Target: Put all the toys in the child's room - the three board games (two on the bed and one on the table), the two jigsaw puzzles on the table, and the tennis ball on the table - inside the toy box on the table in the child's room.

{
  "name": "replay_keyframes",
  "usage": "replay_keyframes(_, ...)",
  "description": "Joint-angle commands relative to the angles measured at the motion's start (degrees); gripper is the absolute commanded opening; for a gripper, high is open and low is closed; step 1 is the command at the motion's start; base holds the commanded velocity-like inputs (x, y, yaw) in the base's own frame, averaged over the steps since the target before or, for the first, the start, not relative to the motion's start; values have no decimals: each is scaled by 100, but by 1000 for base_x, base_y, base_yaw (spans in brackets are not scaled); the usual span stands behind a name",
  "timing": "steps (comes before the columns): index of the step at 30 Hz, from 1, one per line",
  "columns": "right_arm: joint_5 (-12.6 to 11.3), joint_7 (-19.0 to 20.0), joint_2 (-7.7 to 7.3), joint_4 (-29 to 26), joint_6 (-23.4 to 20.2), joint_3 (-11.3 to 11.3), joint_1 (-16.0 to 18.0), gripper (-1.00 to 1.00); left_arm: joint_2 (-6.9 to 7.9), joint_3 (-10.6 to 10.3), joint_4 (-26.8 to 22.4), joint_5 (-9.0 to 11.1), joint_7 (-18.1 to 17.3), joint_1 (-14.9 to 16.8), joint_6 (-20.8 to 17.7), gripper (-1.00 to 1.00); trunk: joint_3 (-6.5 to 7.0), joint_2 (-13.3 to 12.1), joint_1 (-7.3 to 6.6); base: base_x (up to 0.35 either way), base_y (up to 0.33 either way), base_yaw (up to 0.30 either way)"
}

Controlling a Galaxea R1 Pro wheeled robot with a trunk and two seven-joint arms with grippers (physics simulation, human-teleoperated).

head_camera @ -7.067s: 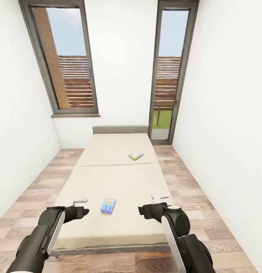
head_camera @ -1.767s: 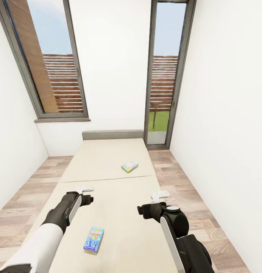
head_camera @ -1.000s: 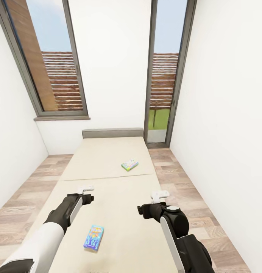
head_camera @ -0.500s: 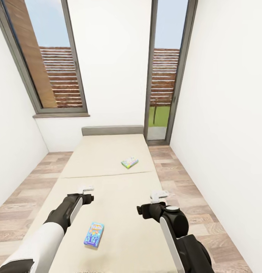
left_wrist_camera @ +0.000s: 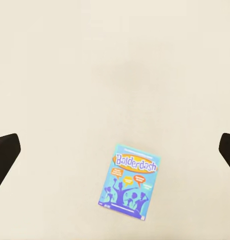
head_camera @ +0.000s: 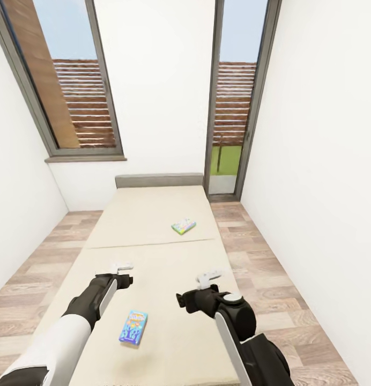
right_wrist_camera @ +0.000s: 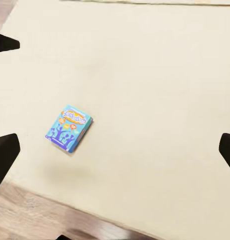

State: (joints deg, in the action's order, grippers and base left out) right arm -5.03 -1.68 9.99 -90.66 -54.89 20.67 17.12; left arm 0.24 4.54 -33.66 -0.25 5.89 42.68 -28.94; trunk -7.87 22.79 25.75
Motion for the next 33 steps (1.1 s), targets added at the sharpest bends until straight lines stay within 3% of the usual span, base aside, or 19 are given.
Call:
replay_keyframes(1,-205,354,1,-8,15,-78,17,100,0,9,-9,-1,9,4,-31,100,-22,13,3,0,0,0)
replay_keyframes(2,-308,583,1,-9,30,-152,21,100,1,9,-9,-1,9,4,-32,100,-32,13,3,0,0,0)
replay_keyframes(3,-515,1114,1,-10,67,-389,27,100,1,10,-9,-1,9,4,-30,100,-41,13,3,0,0,0)
replay_keyframes(4,-607,1404,1,-11,90,-550,29,100,2,10,-9,-1,9,4,-29,100,-51,13,3,0,0,0)
replay_keyframes(5,-753,1998,1,-10,134,-921,27,100,2,8,-9,-1,9,4,-27,100,-60,13,3,0,0,0)
replay_keyframes(7,-849,2573,1,-8,163,-1303,14,100,1,6,-9,-1,9,4,-26,100,-79,13,3,0,0,0)
replay_keyframes(8,-911,3102,1,-6,182,-1676,-1,100,0,5,-9,-1,9,4,-25,100,-89,13,3,0,0,0)
replay_keyframes(10,-953,3572,1,-5,179,-2010,-16,100,-2,4,-9,-1,9,4,-24,100,-108,13,3,0,0,0)
replay_keyframes(11,-983,3975,1,-5,160,-2279,-29,100,-4,4,-9,-1,9,4,-24,100,-117,13,3,0,0,0)
replay_keyframes(13,-1015,4471,1,-4,134,-2537,-41,100,-5,3,-9,-1,9,4,-24,100,-136,13,3,0,0,0)
replay_keyframes(15,-1042,4793,1,-4,113,-2670,-52,100,-2,3,-9,-1,9,4,-24,100,-155,13,3,0,0,0)
replay_keyframes(19,-1082,5057,1,-4,41,-2783,-64,100,1,3,-9,-6,9,4,-22,100,-193,13,3,0,0,0)
replay_keyframes(33,-1092,5131,1,1,80,-2844,-68,100,-3,4,-9,-9,9,4,1,100,-325,13,3,0,0,0)
